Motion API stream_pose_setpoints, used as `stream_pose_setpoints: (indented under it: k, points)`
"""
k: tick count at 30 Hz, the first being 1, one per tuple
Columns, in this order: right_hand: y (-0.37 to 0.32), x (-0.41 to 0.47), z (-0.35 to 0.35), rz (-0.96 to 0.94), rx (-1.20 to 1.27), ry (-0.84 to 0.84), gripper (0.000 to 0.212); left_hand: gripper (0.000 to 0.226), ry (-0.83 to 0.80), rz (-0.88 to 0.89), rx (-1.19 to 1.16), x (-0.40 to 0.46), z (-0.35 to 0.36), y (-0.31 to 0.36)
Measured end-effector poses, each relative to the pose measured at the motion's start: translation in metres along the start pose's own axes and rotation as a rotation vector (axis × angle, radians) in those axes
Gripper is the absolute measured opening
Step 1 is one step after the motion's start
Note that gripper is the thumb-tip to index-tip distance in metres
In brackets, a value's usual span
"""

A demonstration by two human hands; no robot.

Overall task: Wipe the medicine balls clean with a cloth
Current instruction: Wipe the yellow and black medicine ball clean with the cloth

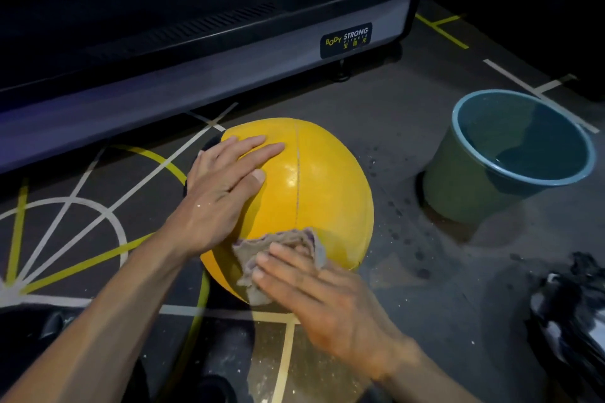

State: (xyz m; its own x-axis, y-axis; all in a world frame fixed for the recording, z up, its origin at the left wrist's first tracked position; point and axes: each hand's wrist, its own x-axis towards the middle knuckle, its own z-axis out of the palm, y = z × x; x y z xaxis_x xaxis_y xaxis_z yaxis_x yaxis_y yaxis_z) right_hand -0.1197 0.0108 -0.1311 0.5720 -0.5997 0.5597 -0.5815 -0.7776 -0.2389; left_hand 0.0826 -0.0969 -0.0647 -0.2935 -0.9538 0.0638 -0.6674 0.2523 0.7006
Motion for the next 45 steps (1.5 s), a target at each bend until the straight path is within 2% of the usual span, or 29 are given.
stream_pose_setpoints:
  k: [2, 3, 6, 7, 8, 10, 13, 15, 17, 21, 23, 25, 27, 29, 30, 32, 35, 37, 40, 43, 45]
  points:
    - [0.017, 0.006, -0.008, 0.095, 0.048, 0.039, 0.049, 0.042, 0.004, -0.013, -0.016, 0.001, -0.002, -0.001]
    - [0.026, 0.010, -0.013, 0.206, 0.115, 0.104, 0.047, 0.042, 0.006, -0.021, -0.029, 0.000, -0.004, -0.002]
    - [0.068, 0.023, -0.029, 0.718, 0.223, 0.372, 0.043, 0.042, 0.006, -0.027, -0.068, -0.004, -0.010, -0.007]
    - [0.076, 0.025, -0.028, 0.870, 0.253, 0.416, 0.041, 0.042, 0.004, -0.033, -0.080, -0.005, -0.010, -0.008]
    - [0.074, 0.025, -0.025, 0.917, 0.283, 0.450, 0.039, 0.042, 0.010, -0.040, -0.090, -0.005, -0.010, -0.008]
    - [0.041, 0.026, -0.016, 0.743, 0.338, 0.469, 0.040, 0.042, 0.034, -0.046, -0.100, -0.001, -0.012, -0.013]
    - [-0.014, 0.011, 0.005, 0.324, 0.279, 0.198, 0.039, 0.044, 0.057, -0.035, -0.087, 0.001, -0.017, -0.025]
    - [-0.007, 0.002, 0.008, 0.149, 0.137, 0.087, 0.043, 0.045, 0.056, -0.021, -0.082, -0.001, -0.019, -0.031]
    - [0.011, 0.003, 0.007, 0.190, 0.146, 0.111, 0.051, 0.045, 0.060, -0.034, -0.103, -0.001, -0.022, -0.034]
    - [0.050, 0.024, -0.011, 0.650, 0.322, 0.405, 0.047, 0.045, 0.059, -0.094, -0.199, -0.004, -0.026, -0.035]
    - [0.052, 0.030, -0.008, 0.726, 0.369, 0.448, 0.045, 0.045, 0.063, -0.099, -0.221, -0.003, -0.025, -0.035]
    - [0.024, 0.029, 0.007, 0.598, 0.353, 0.353, 0.048, 0.045, 0.072, -0.107, -0.210, -0.001, -0.027, -0.037]
    - [-0.003, 0.017, 0.016, 0.356, 0.274, 0.199, 0.049, 0.046, 0.079, -0.096, -0.177, -0.003, -0.029, -0.041]
    - [0.002, 0.005, 0.011, 0.150, 0.134, 0.094, 0.052, 0.046, 0.075, -0.086, -0.169, -0.005, -0.029, -0.044]
    - [0.013, 0.004, 0.006, 0.138, 0.105, 0.094, 0.055, 0.046, 0.074, -0.092, -0.179, -0.006, -0.030, -0.044]
    - [0.035, 0.006, 0.000, 0.306, 0.183, 0.174, 0.054, 0.046, 0.069, -0.116, -0.204, -0.005, -0.031, -0.045]
    - [0.061, 0.016, -0.007, 0.744, 0.320, 0.377, 0.045, 0.045, 0.062, -0.127, -0.207, 0.000, -0.030, -0.042]
    - [0.059, 0.020, -0.005, 0.896, 0.410, 0.456, 0.042, 0.044, 0.063, -0.115, -0.181, 0.003, -0.028, -0.041]
    - [0.017, 0.020, 0.005, 0.726, 0.417, 0.448, 0.046, 0.042, 0.070, -0.093, -0.155, 0.012, -0.027, -0.042]
    - [-0.010, 0.000, 0.015, 0.450, 0.307, 0.190, 0.052, 0.040, 0.088, -0.073, -0.143, 0.017, -0.029, -0.044]
    - [0.009, -0.013, 0.012, 0.334, 0.210, 0.120, 0.057, 0.041, 0.074, -0.075, -0.132, 0.018, -0.029, -0.044]
